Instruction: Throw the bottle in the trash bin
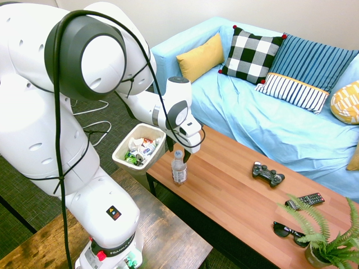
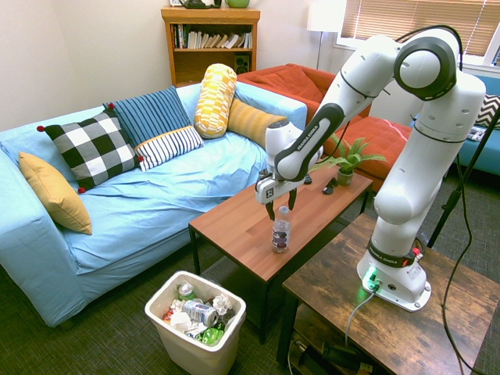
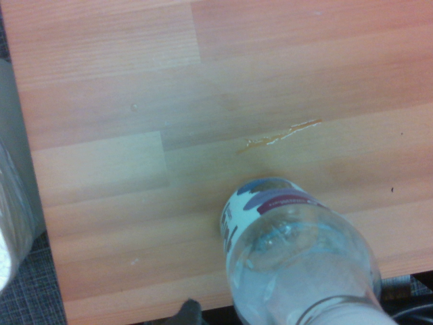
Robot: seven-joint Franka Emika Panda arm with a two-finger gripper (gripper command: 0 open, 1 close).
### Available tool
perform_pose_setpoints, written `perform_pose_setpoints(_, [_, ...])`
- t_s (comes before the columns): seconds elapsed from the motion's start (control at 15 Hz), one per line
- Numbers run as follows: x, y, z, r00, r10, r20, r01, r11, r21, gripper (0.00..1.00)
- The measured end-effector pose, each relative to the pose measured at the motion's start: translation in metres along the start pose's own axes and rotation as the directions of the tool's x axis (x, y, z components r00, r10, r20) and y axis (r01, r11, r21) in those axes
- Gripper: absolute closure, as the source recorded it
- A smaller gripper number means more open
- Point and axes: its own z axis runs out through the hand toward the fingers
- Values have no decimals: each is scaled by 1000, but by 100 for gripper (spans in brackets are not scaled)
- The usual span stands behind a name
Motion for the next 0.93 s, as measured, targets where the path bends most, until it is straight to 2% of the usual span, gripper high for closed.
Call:
perform_pose_setpoints(0.13, [-3, 3, 6, 1000, 1, 2, -1, 1000, -11, 0])
perform_pose_setpoints(0.2, [-3, 2, 7, 1000, 3, 2, -3, 1000, -12, 100])
perform_pose_setpoints(0.93, [-3, 0, 11, 1000, 0, -1, 0, 1000, -7, 100])
